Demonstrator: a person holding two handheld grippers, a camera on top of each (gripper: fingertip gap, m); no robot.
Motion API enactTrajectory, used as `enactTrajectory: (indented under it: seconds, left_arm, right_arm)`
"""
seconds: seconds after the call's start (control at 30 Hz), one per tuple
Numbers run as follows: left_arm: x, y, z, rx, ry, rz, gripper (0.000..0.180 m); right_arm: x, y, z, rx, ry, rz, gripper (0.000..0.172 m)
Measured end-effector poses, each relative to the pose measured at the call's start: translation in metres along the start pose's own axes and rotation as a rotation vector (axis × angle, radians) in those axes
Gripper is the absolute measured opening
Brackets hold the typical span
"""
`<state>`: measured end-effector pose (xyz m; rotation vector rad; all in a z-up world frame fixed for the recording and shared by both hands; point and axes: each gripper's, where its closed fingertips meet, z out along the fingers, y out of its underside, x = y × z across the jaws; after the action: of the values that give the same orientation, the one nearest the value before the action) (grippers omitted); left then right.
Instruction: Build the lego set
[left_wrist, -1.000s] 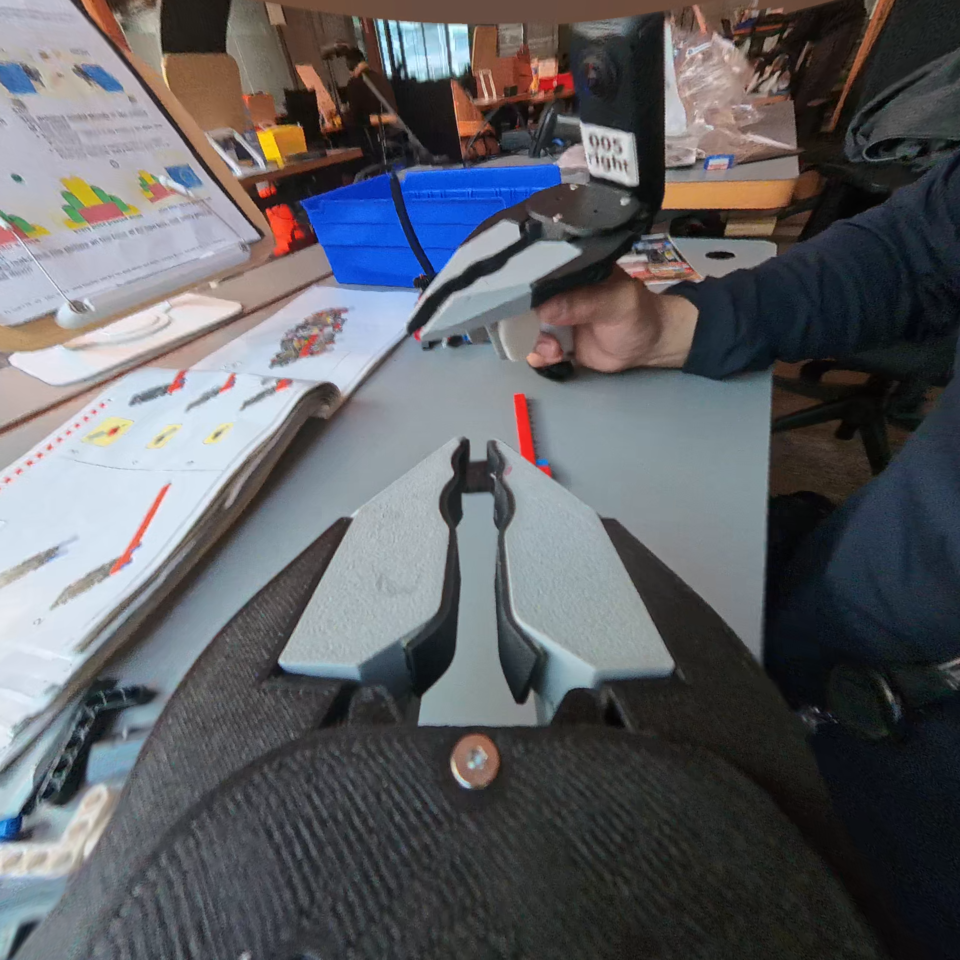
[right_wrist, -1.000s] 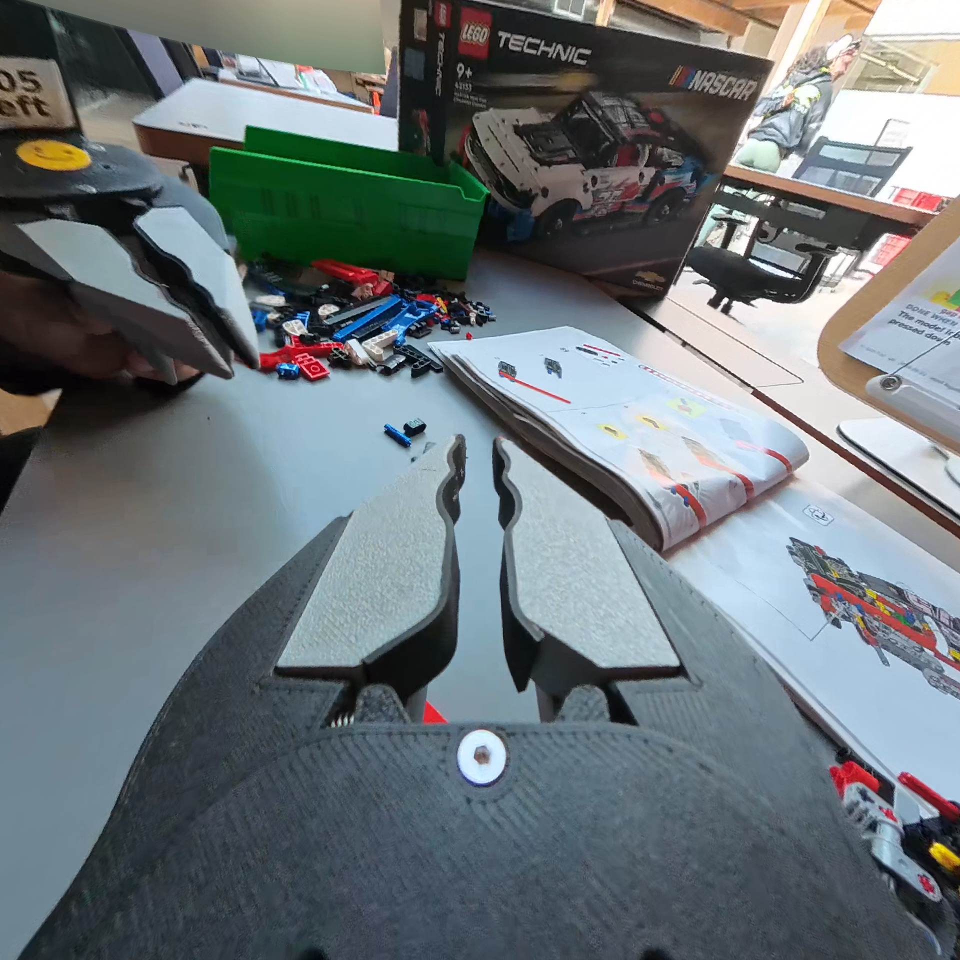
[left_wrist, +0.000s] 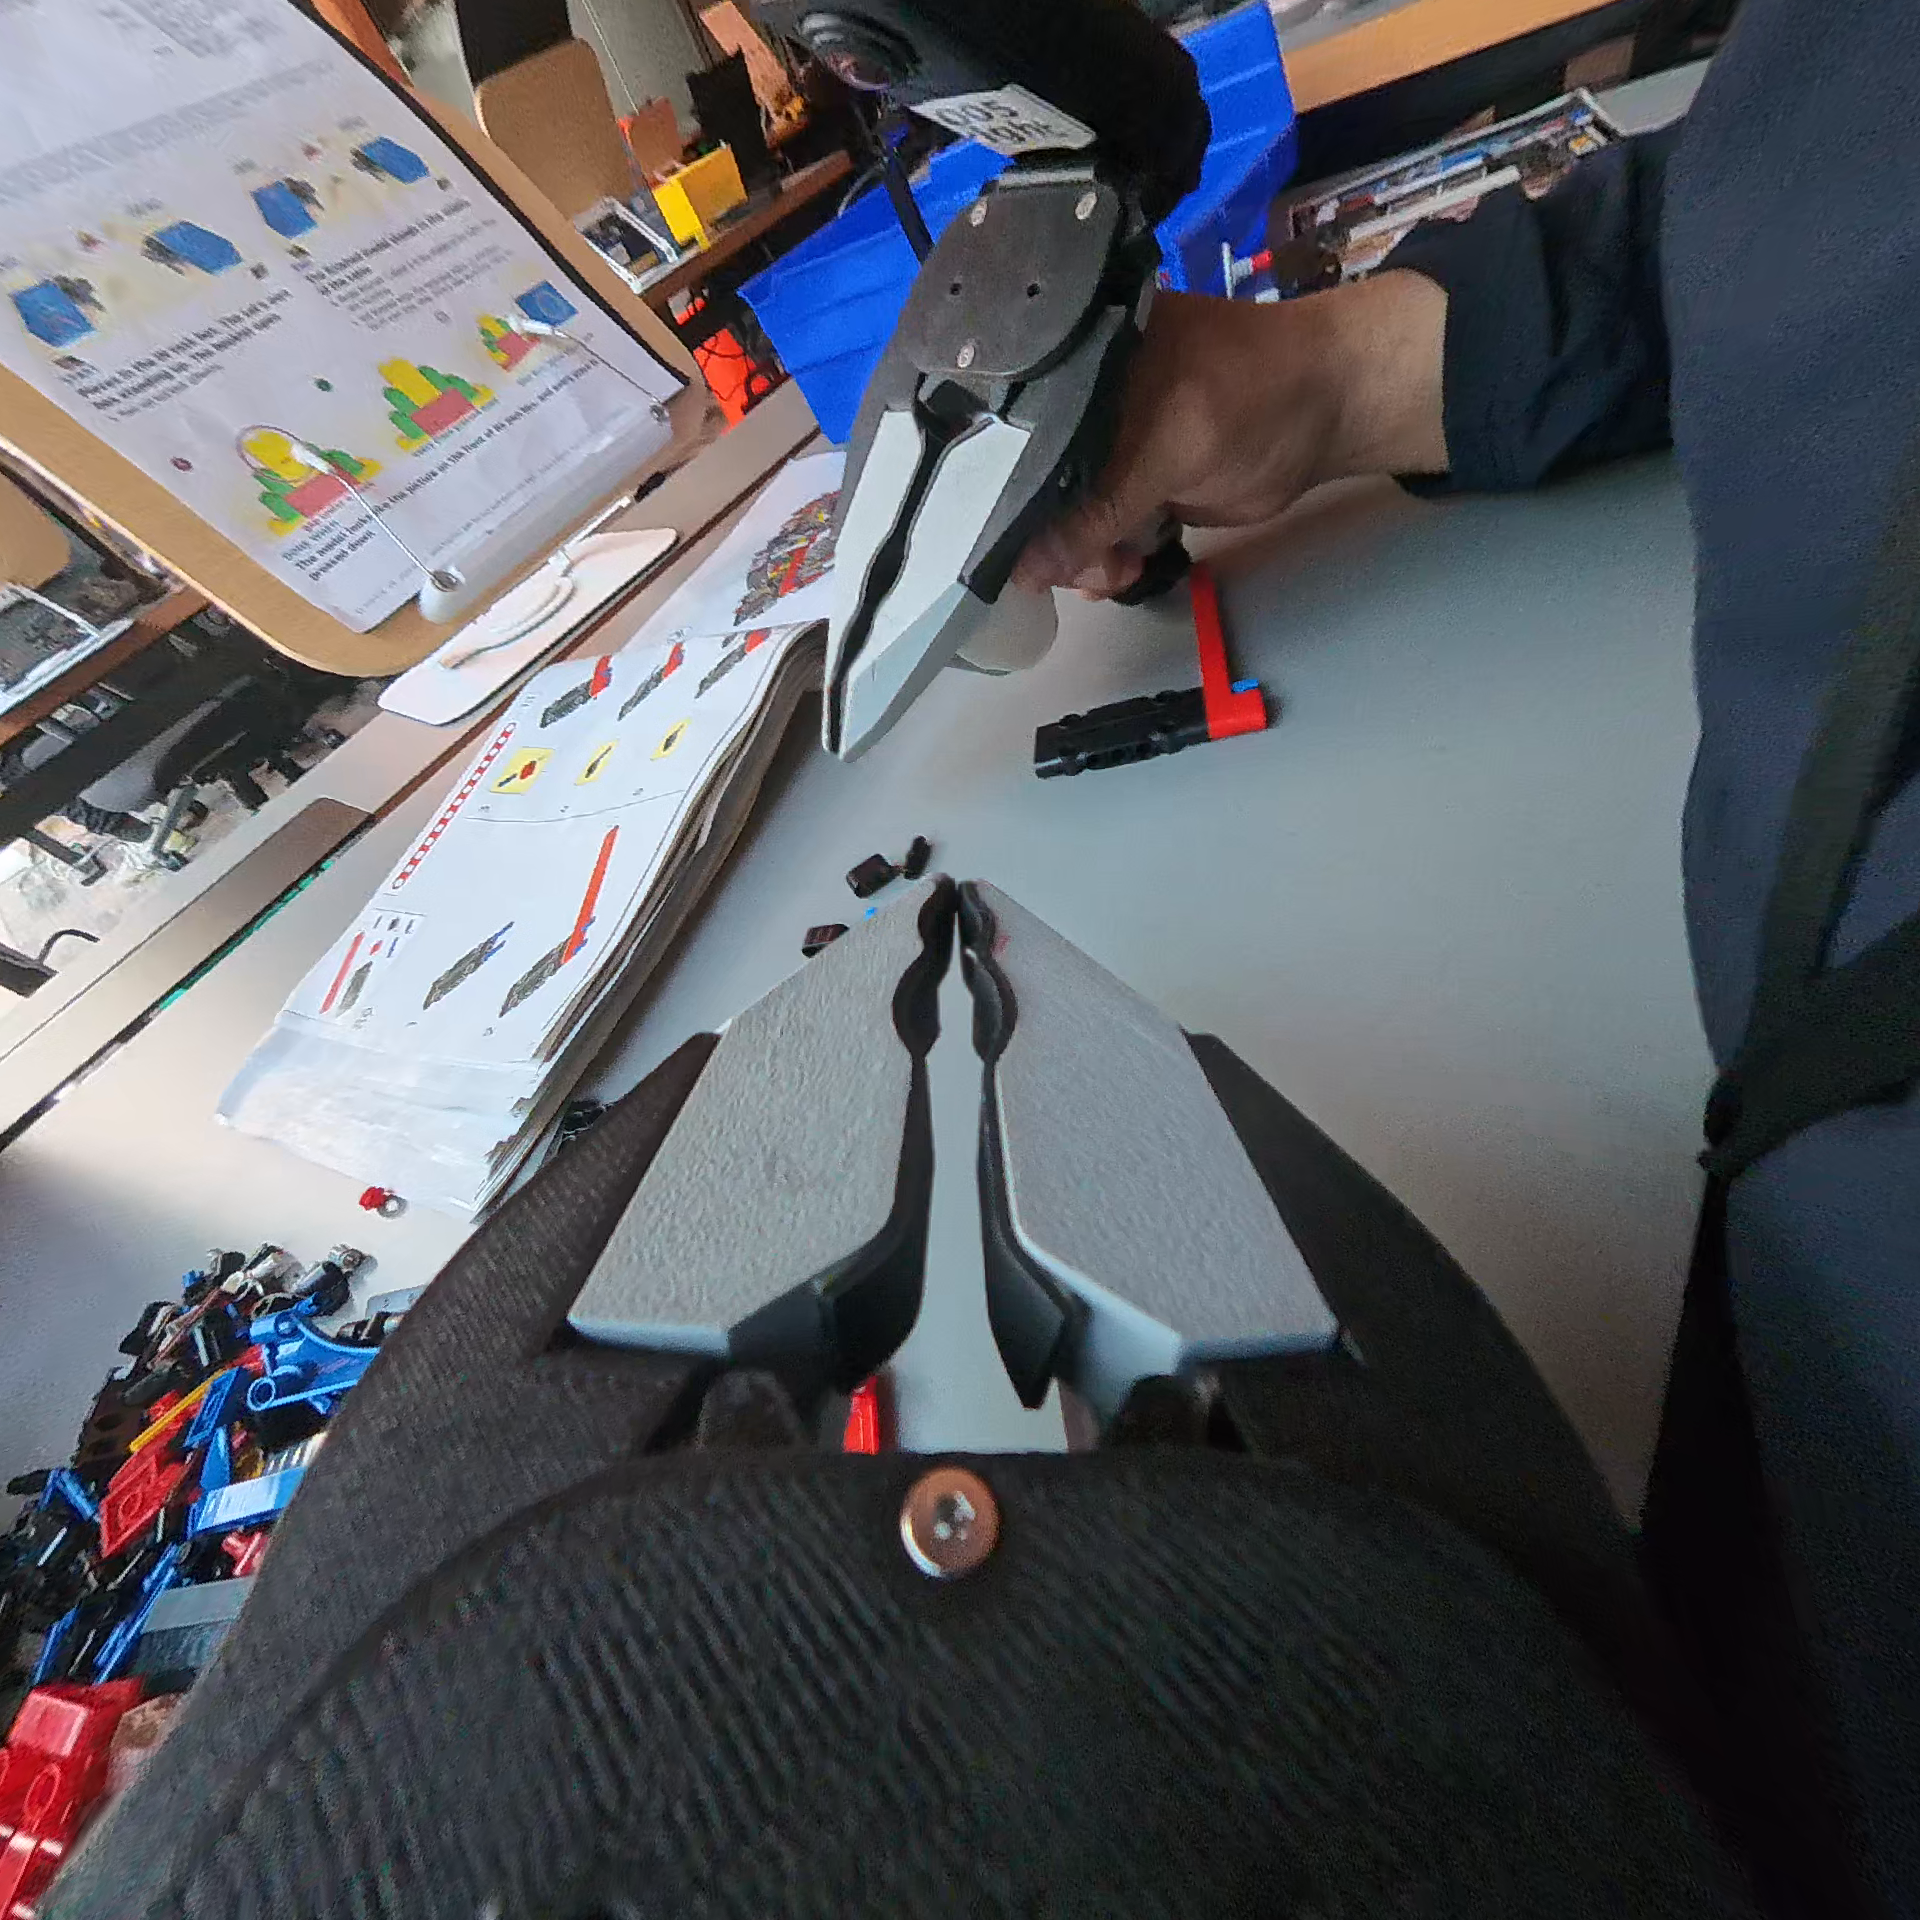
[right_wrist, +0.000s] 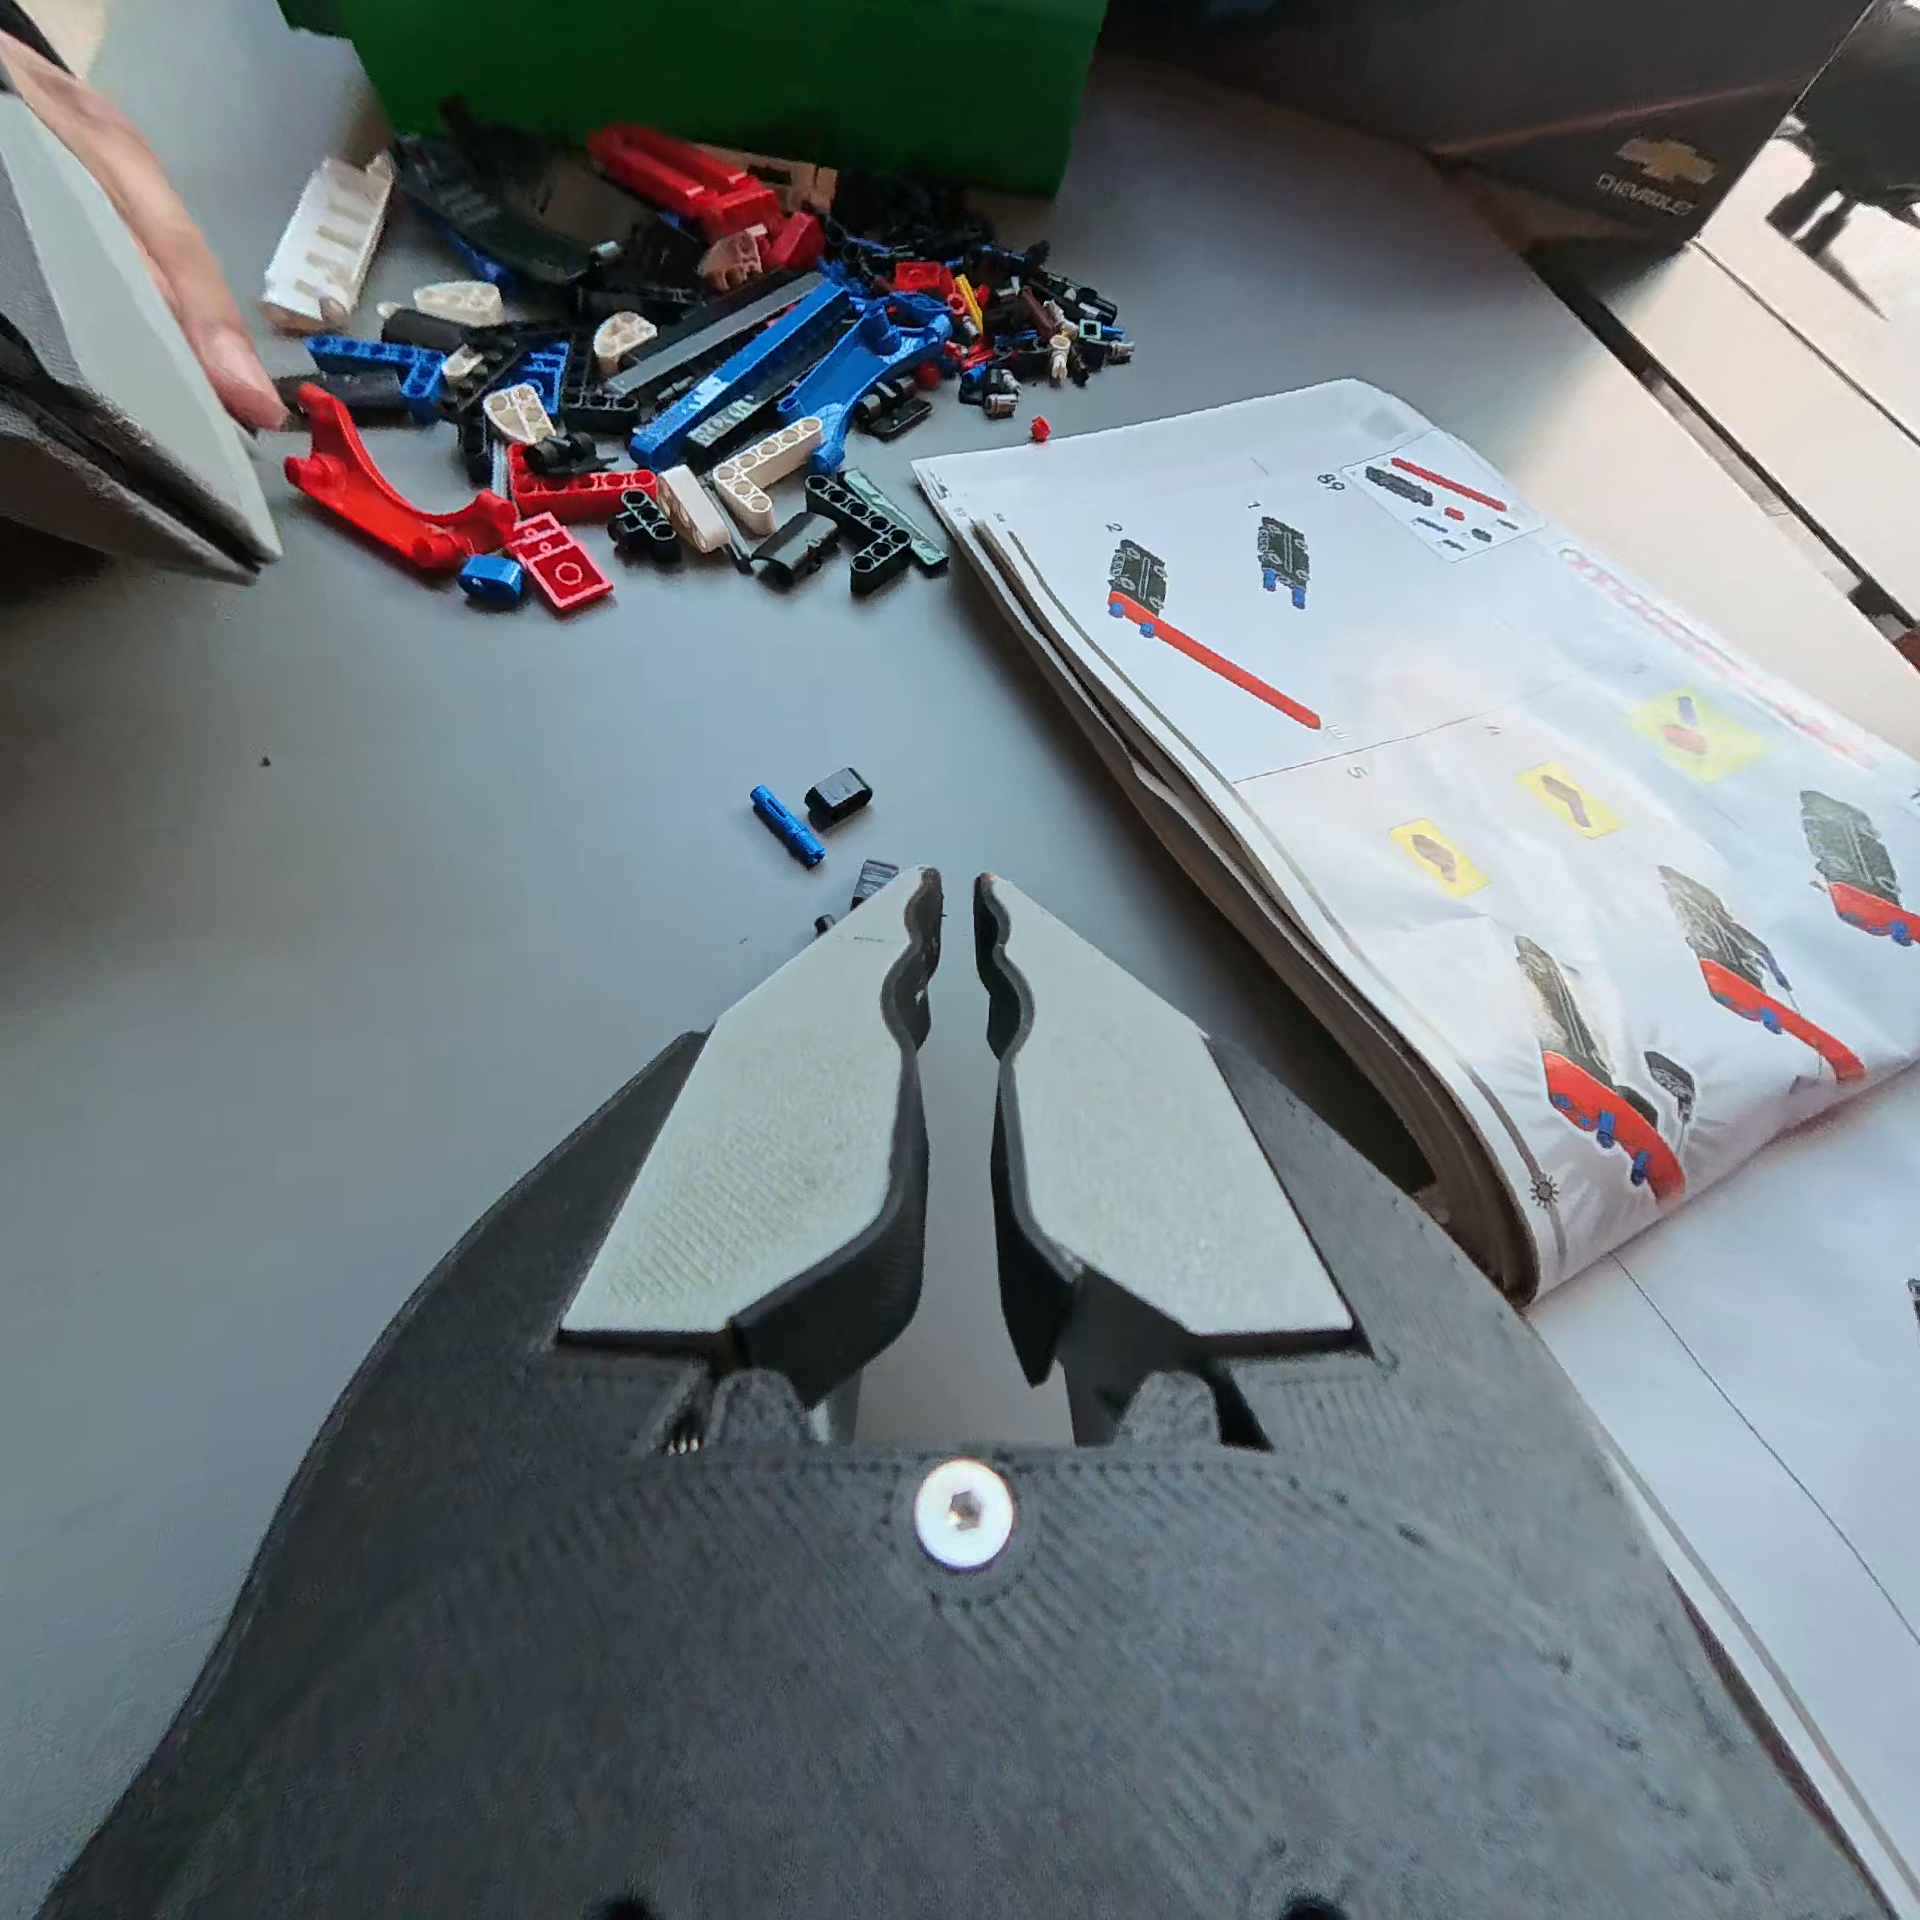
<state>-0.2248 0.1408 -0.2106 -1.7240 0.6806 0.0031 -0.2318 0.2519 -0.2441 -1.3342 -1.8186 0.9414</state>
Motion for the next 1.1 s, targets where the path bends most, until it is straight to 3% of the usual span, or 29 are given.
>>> enactTrajectory:
  seconds: [0.33, 0.73, 1.1]
  left_arm:
    - [-0.019, -0.001, -0.005, 0.042, -0.007, -0.178, 0.001]
    - [-0.021, -0.001, -0.005, 0.044, -0.011, -0.185, 0.002]
    - [-0.024, -0.002, -0.007, 0.058, -0.019, -0.212, 0.004]
  right_arm:
    - [0.006, 0.001, 0.000, 0.014, 0.032, -0.012, 0.006]
    - [-0.006, 0.007, 0.004, -0.035, 0.007, -0.106, 0.006]
    - [0.002, 0.014, -0.002, -0.062, -0.003, -0.071, 0.008]
